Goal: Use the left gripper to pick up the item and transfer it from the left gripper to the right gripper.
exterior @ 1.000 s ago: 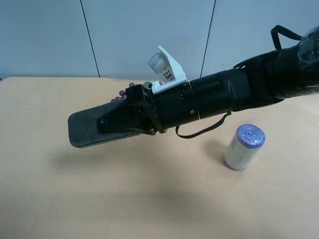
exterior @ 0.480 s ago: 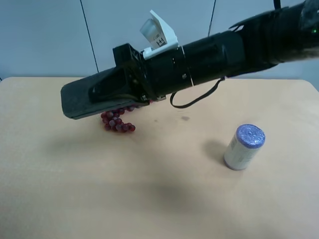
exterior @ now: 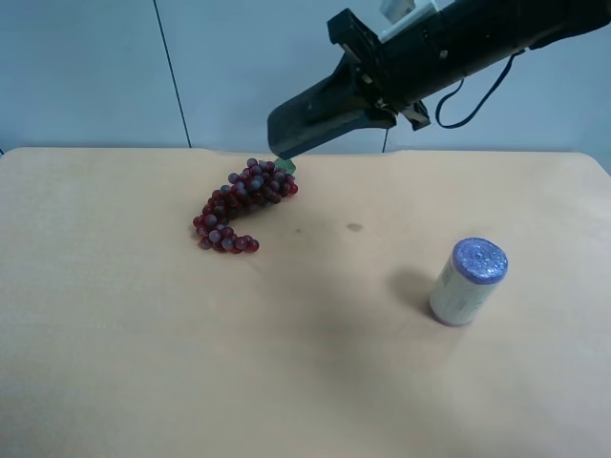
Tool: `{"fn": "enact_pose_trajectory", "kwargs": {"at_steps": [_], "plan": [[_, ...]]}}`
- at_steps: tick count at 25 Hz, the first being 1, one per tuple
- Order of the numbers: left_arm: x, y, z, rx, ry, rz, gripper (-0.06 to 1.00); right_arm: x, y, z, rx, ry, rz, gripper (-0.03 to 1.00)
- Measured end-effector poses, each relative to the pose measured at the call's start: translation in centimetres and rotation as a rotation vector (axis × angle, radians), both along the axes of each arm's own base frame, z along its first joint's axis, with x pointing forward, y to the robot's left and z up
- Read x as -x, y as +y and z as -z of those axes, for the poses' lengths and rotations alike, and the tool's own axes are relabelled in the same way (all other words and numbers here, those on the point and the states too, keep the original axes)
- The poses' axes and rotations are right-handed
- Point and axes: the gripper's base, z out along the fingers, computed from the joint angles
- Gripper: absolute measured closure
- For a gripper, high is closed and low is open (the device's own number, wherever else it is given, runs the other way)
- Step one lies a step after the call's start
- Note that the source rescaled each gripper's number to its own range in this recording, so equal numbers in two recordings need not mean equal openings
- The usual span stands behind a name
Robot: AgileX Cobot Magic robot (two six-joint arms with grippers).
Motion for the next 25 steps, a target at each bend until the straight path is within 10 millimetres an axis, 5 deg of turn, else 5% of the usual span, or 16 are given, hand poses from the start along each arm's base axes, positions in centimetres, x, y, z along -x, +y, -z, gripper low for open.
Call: {"fn": "enact_pose_trajectory", "kwargs": {"at_steps": [12, 25], "plan": [[0.0, 0.0, 0.0, 0.0, 0.0, -0.005, -0.06, -3.7, -5.6, 5.0, 0.041, 0.155, 0.137, 0.97], [0.0, 0.0, 0.0, 0.0, 0.0, -0.005, -0.06, -5.9, -7.8, 8.7, 0.171, 0.119, 0.249, 0.97]]}}
